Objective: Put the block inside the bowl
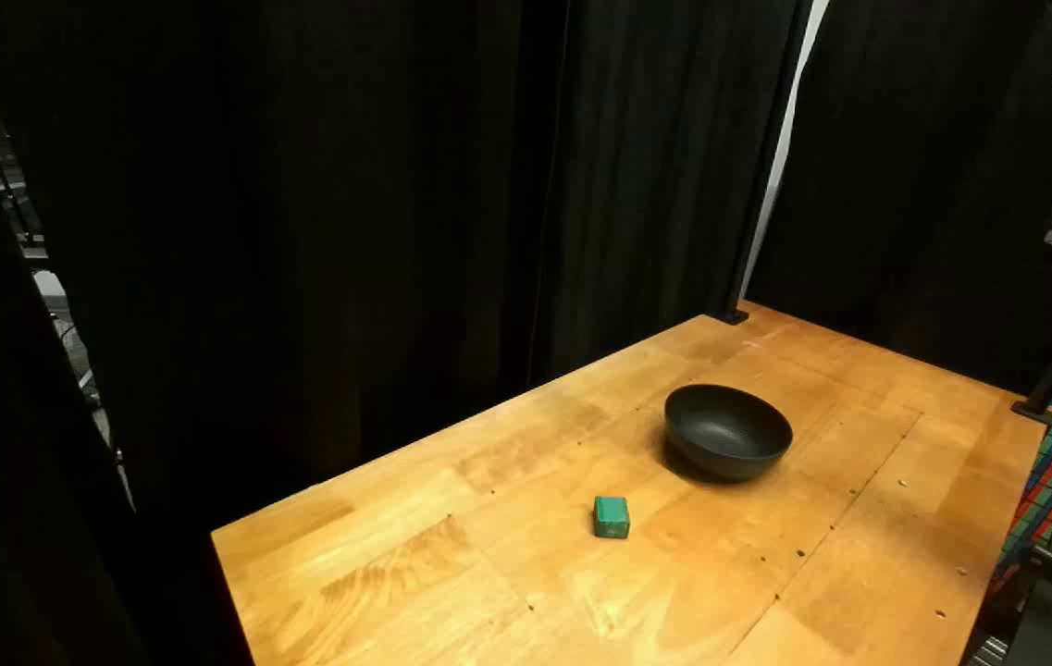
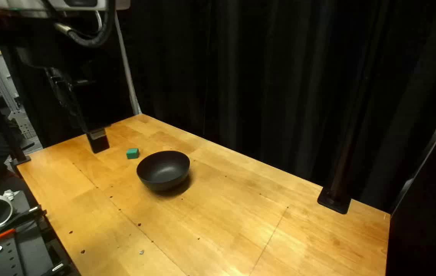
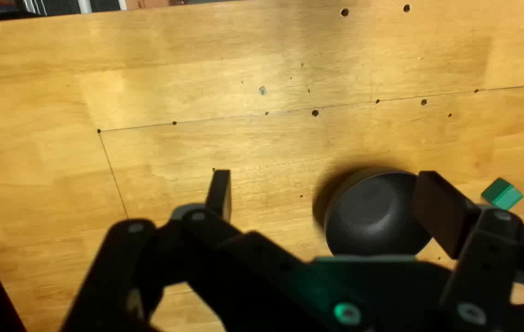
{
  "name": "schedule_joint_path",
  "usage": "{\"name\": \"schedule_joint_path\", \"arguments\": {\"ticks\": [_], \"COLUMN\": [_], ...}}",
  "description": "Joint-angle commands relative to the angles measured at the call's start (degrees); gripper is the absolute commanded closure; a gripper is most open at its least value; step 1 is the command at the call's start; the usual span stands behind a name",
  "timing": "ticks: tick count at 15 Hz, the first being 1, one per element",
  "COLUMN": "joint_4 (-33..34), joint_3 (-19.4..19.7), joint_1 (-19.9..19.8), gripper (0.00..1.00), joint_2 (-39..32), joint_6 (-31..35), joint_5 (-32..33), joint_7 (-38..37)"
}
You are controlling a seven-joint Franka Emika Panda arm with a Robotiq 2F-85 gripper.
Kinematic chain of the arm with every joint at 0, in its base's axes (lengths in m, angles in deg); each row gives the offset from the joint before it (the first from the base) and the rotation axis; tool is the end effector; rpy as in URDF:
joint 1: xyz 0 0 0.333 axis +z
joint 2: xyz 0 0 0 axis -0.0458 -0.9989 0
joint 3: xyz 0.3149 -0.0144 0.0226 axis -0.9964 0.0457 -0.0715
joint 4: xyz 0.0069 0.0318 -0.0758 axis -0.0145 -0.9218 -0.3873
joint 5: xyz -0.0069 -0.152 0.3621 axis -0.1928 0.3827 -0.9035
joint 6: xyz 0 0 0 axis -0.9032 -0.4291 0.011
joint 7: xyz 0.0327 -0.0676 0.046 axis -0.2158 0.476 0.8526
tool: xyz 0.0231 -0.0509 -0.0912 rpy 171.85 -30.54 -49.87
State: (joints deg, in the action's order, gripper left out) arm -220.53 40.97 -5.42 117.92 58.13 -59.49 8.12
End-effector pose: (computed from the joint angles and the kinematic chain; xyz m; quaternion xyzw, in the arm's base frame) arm 0.3364 -0.1744 0.4441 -0.9995 0.0019 -0.0075 0.0297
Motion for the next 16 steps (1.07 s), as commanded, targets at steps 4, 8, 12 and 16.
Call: {"name": "schedule_joint_path", "arguments": {"ticks": [4,8,12,16], "joint_4": [0.6,-1.7,-1.0,2.6], "joint_3": [-0.7,-8.3,-16.1,-21.9], "joint_1": [-0.8,2.1,7.4,12.4], "gripper": [0.00,0.00,0.00,0.00], "joint_2": [0.0,-6.7,-17.3,-31.0], "joint_6": [-0.1,7.0,12.6,21.9], "joint_5": [-0.4,0.8,-0.3,-2.4], "joint_7": [0.4,-7.8,-13.6,-18.4]}}
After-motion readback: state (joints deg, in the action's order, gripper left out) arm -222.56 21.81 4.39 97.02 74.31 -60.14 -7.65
